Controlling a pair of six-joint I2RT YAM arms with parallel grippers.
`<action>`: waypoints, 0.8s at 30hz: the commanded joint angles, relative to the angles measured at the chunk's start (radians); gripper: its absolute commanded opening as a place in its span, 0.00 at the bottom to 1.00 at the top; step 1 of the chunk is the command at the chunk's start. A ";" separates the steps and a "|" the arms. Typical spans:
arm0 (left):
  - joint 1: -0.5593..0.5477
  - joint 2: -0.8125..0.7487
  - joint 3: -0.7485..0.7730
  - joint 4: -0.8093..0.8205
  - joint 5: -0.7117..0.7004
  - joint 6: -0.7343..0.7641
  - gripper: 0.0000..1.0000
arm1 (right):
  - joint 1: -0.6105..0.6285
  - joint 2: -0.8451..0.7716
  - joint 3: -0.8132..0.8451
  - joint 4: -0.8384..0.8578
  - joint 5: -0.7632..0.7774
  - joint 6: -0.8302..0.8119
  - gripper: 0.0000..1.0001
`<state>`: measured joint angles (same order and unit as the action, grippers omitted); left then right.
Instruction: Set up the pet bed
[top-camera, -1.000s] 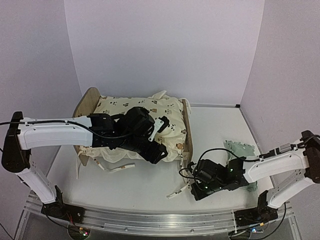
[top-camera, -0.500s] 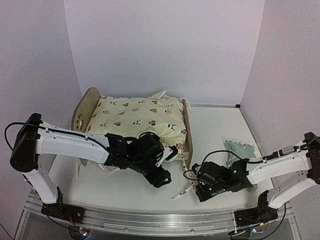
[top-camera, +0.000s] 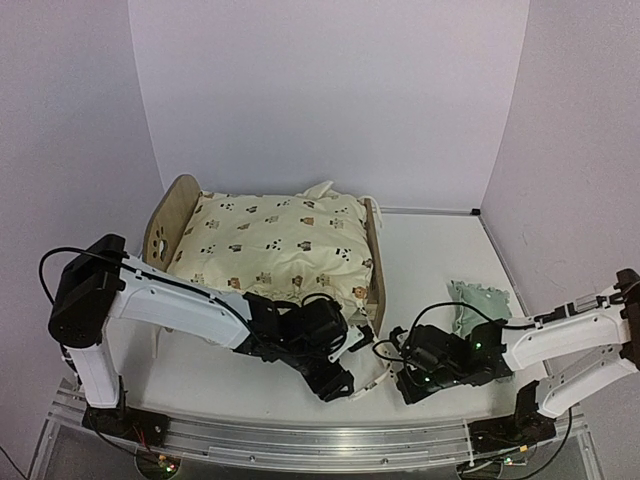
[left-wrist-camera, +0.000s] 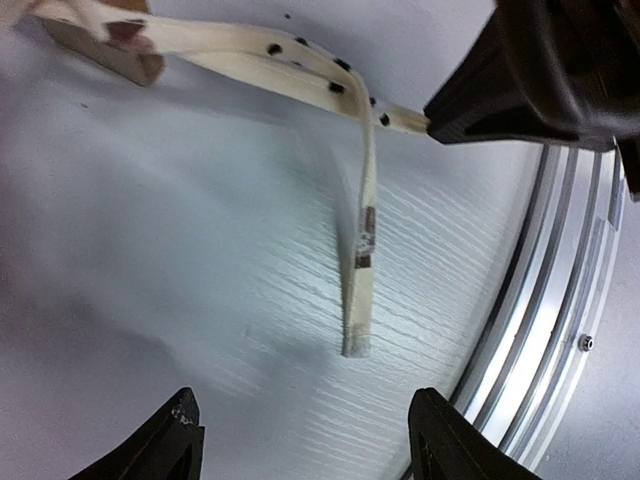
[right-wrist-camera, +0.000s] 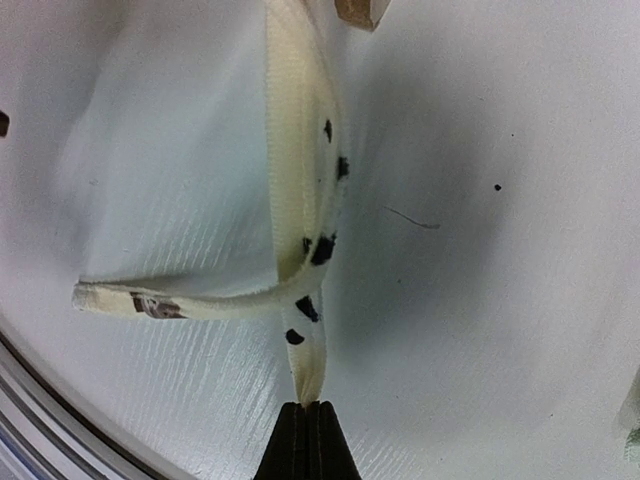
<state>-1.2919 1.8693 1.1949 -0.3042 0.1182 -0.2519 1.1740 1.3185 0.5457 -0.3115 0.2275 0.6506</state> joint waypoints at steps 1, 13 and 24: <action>-0.044 0.046 0.064 0.027 0.017 0.028 0.71 | 0.002 -0.026 -0.013 -0.016 0.014 -0.007 0.00; -0.085 0.178 0.083 0.109 -0.051 0.010 0.66 | 0.002 -0.045 -0.025 -0.016 0.022 -0.006 0.00; -0.118 0.252 0.069 0.142 -0.146 0.044 0.20 | 0.003 -0.062 -0.030 -0.017 0.023 -0.006 0.00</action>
<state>-1.3912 2.0632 1.2640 -0.1137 0.0424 -0.2251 1.1740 1.2882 0.5209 -0.3266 0.2470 0.6508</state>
